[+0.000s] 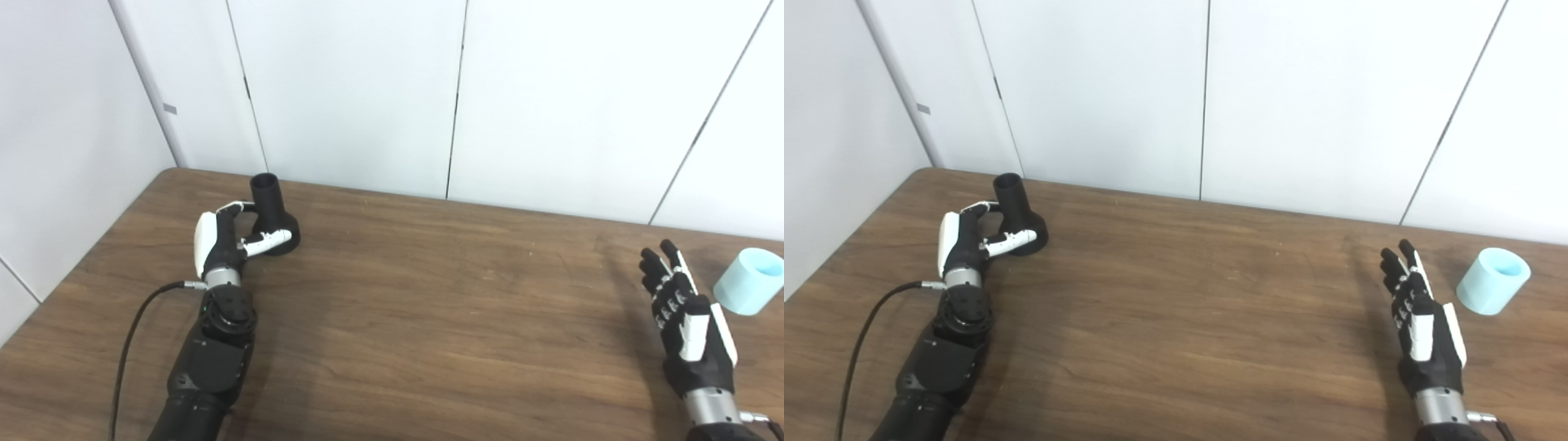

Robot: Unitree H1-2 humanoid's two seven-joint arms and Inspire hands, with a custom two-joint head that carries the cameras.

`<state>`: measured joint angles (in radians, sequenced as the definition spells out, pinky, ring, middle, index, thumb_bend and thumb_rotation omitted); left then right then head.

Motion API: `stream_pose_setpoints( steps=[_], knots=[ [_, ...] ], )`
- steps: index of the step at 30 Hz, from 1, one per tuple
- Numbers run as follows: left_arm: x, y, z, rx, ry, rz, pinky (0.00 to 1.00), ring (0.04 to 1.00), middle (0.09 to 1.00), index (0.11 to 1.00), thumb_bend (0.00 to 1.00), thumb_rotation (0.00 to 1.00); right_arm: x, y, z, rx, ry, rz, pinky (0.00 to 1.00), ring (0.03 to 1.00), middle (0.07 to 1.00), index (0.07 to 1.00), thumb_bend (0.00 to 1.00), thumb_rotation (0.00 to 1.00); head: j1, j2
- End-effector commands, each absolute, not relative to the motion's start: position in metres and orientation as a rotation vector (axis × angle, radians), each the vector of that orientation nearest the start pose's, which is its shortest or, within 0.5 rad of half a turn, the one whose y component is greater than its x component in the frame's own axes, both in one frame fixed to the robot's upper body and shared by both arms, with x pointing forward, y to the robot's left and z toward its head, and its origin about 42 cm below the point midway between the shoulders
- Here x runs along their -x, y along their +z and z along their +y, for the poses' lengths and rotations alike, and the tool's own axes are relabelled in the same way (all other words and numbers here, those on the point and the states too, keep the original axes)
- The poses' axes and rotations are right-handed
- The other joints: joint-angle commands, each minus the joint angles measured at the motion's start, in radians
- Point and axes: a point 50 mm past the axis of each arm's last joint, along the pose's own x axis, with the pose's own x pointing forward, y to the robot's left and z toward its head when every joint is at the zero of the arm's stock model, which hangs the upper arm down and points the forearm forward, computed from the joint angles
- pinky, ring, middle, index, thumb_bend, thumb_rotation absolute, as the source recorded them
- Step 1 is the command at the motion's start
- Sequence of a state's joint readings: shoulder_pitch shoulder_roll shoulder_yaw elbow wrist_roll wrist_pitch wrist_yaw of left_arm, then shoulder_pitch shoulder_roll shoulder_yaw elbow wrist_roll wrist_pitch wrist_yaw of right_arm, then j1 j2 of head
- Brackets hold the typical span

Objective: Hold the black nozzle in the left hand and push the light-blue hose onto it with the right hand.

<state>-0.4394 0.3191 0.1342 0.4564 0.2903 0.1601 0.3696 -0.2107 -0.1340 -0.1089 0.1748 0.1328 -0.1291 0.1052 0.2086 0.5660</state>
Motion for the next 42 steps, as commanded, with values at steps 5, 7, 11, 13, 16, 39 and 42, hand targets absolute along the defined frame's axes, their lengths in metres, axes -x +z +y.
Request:
stream_pose_setpoints(
  steps=[5, 7, 11, 13, 16, 39, 42],
  knots=[
    [-0.421, 0.164, 0.373, -0.606, 0.553, 0.067, 1.0, 0.924, 0.769, 0.483, 0.52, 0.07, -0.336, 0.105, -0.264, -0.033, 0.007, -0.109, 0.99, 0.96, 0.935, 0.991, 0.78, 1.0, 0.002, 0.006],
    [-0.421, 0.165, 0.372, -0.606, 0.549, 0.071, 1.0, 0.924, 0.77, 0.483, 0.52, 0.07, -0.336, 0.105, -0.264, -0.033, 0.007, -0.108, 0.99, 0.96, 0.934, 0.991, 0.78, 1.0, 0.001, 0.007],
    [-0.419, 0.165, 0.371, -0.605, 0.543, 0.073, 1.0, 0.925, 0.774, 0.483, 0.52, 0.07, -0.335, 0.107, -0.263, -0.034, 0.007, -0.107, 0.99, 0.961, 0.933, 0.989, 0.78, 1.0, 0.0, 0.008],
    [-0.419, 0.164, 0.37, -0.605, 0.54, 0.075, 1.0, 0.925, 0.778, 0.483, 0.52, 0.07, -0.335, 0.107, -0.263, -0.034, 0.007, -0.106, 0.99, 0.962, 0.932, 0.989, 0.78, 1.0, 0.0, 0.01],
    [-0.419, 0.163, 0.369, -0.609, 0.537, 0.078, 1.0, 0.925, 0.781, 0.483, 0.52, 0.07, -0.335, 0.108, -0.264, -0.033, 0.008, -0.105, 0.99, 0.961, 0.932, 0.99, 0.77, 1.0, 0.001, 0.013],
    [-0.397, 0.118, 0.286, -0.655, 0.128, 0.163, 1.0, 0.935, 0.775, 0.482, 0.52, 0.08, -0.333, 0.112, -0.265, -0.028, 0.01, -0.095, 0.99, 0.959, 0.922, 0.992, 0.76, 1.0, -0.009, 0.032],
    [-0.395, 0.116, 0.269, -0.669, 0.071, 0.154, 1.0, 0.937, 0.769, 0.482, 0.52, 0.08, -0.333, 0.112, -0.264, -0.029, 0.01, -0.092, 0.99, 0.959, 0.922, 0.992, 0.76, 1.0, -0.024, 0.034]
  ],
)
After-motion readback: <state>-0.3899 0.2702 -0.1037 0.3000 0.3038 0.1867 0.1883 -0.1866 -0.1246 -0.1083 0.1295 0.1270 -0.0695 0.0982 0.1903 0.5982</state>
